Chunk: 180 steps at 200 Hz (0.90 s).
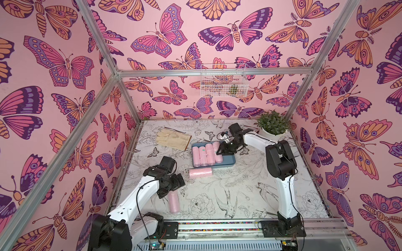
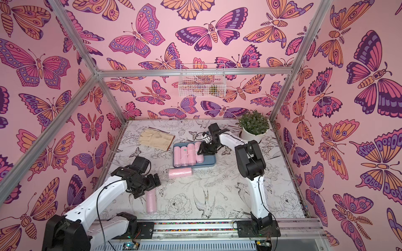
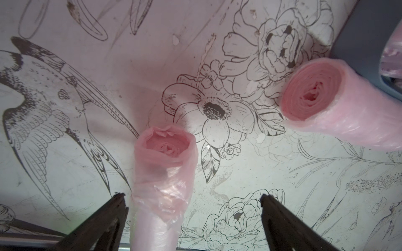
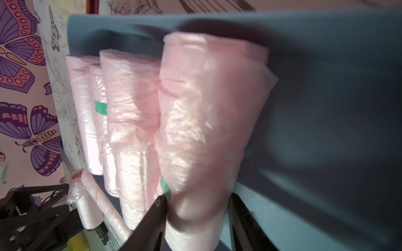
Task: Put the roll of trash bags into the storage box
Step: Pick up the roll of trash bags from the center of the board.
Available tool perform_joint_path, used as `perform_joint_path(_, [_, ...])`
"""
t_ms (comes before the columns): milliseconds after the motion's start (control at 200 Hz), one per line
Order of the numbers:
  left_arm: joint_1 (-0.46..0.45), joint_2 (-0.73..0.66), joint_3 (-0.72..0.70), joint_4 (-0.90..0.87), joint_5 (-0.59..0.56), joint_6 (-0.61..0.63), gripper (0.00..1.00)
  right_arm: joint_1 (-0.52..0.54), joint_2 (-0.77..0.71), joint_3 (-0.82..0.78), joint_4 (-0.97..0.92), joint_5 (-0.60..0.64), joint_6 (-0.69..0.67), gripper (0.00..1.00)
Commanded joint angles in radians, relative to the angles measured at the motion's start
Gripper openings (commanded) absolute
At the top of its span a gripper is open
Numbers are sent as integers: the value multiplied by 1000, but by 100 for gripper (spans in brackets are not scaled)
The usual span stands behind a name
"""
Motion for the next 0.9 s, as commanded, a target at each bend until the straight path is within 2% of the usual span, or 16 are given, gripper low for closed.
perform_joint_path(0, [-6,13,-16,-28,-17,-13,100,19,40,15,25,-27,13,48])
perform_joint_path(120, [-8,27,-17,-27,-10,-12,100,19,39,12,16,-29,14,50])
perform_joint_path(446, [-16,73,-14,-24,10,-10,100,-9,-70,-33,-7,37,9,69])
perform_joint_path(771, [-62,65,-71,-24,13,-70,100,-73,-193,-94,-12,57,4,71])
perform_joint_path(896, [-81,86,-73,-22,6,-80,97,-91,-231,-118,-8,60,5,72])
